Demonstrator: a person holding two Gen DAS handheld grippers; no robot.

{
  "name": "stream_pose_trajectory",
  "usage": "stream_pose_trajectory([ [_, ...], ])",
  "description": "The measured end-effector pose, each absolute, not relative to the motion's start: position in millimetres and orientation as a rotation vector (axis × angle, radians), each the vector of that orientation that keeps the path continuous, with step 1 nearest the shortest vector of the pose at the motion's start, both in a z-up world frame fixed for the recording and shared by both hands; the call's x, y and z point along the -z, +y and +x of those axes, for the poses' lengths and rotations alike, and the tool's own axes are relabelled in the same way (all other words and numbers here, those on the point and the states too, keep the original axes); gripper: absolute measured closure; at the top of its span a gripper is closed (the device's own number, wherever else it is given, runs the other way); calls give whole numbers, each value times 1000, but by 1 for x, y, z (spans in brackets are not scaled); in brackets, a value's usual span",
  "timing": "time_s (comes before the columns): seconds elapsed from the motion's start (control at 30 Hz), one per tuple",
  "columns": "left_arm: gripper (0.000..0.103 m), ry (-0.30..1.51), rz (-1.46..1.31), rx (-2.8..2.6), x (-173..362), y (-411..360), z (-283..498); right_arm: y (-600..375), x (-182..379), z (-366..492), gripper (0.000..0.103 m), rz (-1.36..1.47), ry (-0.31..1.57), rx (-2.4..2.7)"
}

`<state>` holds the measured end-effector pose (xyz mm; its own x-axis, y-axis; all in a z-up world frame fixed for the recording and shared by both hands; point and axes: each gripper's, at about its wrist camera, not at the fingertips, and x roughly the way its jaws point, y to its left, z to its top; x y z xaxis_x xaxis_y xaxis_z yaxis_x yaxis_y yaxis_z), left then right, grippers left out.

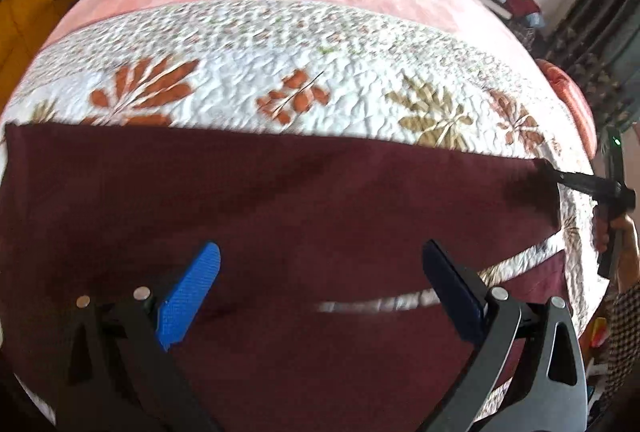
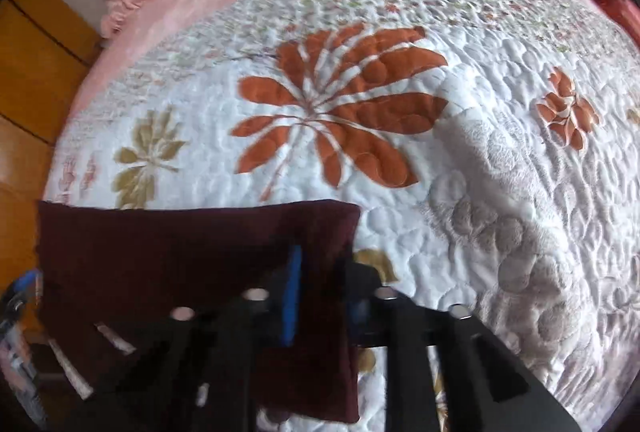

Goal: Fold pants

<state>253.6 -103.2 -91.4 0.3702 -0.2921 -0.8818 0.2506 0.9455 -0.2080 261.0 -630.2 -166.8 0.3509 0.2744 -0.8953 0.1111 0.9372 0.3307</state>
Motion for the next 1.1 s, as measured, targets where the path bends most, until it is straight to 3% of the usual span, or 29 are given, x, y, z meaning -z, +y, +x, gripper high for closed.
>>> stream_pose_trajectory([
  [0.03, 3, 1131, -39, 372, 92, -106, 261, -635, 160, 255, 94, 410, 1177, -149],
  [0.3, 3, 1101, 162, 791, 114, -165, 337, -622, 107, 224, 95, 314, 1007, -283],
  [0.43, 3, 1184, 227, 957, 141, -193, 364, -619, 88, 215, 95, 290, 954, -310],
  [0.9, 4, 1362, 317, 1349, 168, -239, 375, -608, 45, 197, 95, 202, 832, -394],
  [0.97, 15, 1360, 328, 1338, 171, -241, 376, -609, 46, 198, 95, 205, 833, -392],
  [1.0, 50, 1350, 343, 1301, 171, -238, 377, -610, 47, 198, 95, 210, 835, -392],
  [1.03, 76, 1348, 350, 1286, 171, -237, 379, -611, 49, 198, 95, 211, 839, -386],
  [1.1, 89, 1388, 320, 1278, 171, -228, 380, -613, 51, 198, 95, 219, 841, -380],
])
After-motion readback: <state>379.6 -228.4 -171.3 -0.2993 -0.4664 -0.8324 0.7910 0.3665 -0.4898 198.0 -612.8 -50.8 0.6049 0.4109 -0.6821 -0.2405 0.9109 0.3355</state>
